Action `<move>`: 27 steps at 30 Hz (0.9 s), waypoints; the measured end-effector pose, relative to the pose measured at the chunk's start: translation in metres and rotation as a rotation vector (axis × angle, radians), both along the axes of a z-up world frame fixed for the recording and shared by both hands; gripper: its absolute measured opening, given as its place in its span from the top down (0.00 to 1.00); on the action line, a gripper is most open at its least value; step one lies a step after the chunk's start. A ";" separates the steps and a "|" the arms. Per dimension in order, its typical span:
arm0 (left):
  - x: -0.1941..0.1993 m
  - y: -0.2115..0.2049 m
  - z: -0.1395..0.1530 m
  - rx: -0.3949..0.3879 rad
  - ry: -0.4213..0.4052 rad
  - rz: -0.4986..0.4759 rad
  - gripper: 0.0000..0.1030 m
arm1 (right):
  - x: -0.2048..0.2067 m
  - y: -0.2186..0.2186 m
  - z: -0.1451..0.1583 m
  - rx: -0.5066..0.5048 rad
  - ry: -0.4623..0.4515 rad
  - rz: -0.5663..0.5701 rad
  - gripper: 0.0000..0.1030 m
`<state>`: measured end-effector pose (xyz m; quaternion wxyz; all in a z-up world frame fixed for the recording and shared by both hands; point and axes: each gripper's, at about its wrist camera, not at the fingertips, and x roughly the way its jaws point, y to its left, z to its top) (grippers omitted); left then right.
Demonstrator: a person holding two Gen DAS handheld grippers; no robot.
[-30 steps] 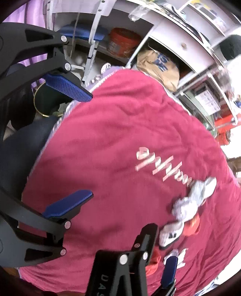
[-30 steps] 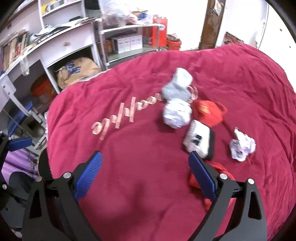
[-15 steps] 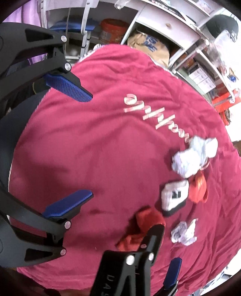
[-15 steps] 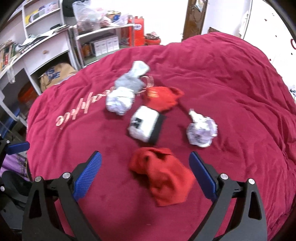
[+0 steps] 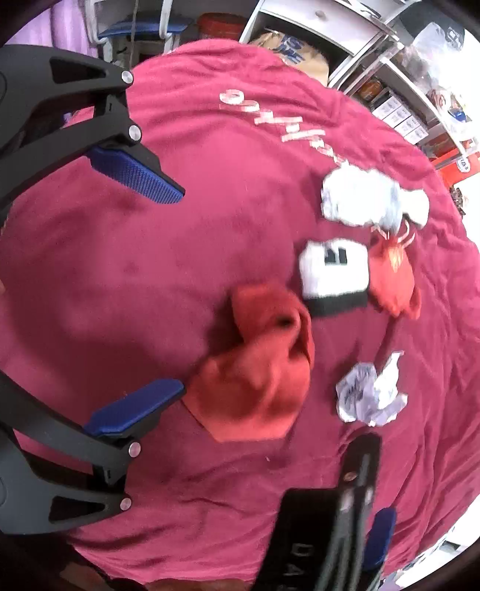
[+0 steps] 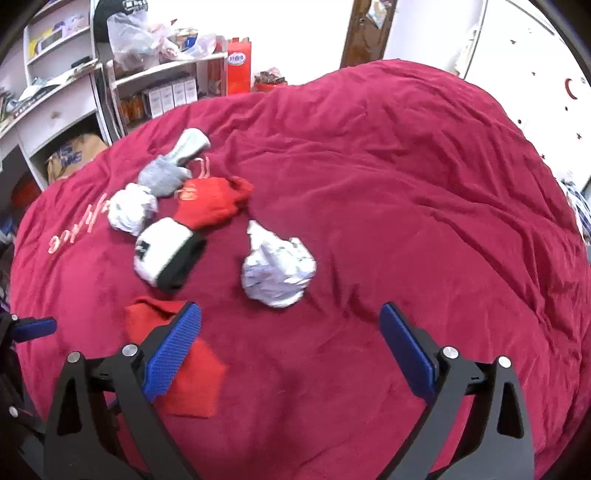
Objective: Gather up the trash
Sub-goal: 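Grasp the plain red sock with the left tool while the right tool grasps the white paper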
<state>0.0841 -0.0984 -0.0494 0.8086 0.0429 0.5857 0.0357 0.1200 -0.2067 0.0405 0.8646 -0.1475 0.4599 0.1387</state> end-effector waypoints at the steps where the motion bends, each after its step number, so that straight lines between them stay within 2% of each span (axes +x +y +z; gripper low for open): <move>1: 0.002 -0.003 -0.002 -0.005 -0.004 0.014 0.09 | 0.007 -0.004 -0.002 0.004 0.013 0.027 0.09; 5: 0.013 -0.018 -0.014 -0.003 -0.012 0.074 0.08 | 0.028 -0.004 -0.017 -0.044 0.036 0.129 0.09; 11: 0.034 -0.034 -0.035 0.019 -0.001 0.100 0.06 | 0.062 0.013 -0.054 -0.074 0.102 0.279 0.09; 15: 0.054 -0.035 -0.047 -0.082 0.022 0.108 0.05 | 0.079 0.025 -0.075 -0.088 0.103 0.323 0.09; 18: 0.062 -0.034 -0.051 -0.111 0.007 0.109 0.06 | 0.088 0.029 -0.085 -0.065 0.089 0.328 0.11; 19: 0.061 -0.034 -0.050 -0.117 -0.003 0.115 0.08 | 0.090 0.030 -0.089 -0.041 0.096 0.335 0.13; 21: 0.058 -0.040 -0.044 -0.127 -0.024 0.094 0.29 | 0.090 0.037 -0.100 -0.034 0.128 0.372 0.46; 22: 0.056 -0.044 -0.040 -0.126 -0.031 0.073 0.35 | 0.088 0.039 -0.104 -0.034 0.139 0.389 0.47; 23: 0.054 -0.047 -0.036 -0.130 -0.035 0.058 0.49 | 0.086 0.039 -0.102 -0.028 0.133 0.391 0.55; 24: 0.054 -0.046 -0.033 -0.139 -0.036 0.054 0.60 | 0.085 0.039 -0.099 -0.026 0.129 0.391 0.56; 27: 0.052 -0.043 -0.029 -0.165 -0.037 0.040 0.67 | 0.083 0.034 -0.091 -0.024 0.108 0.376 0.56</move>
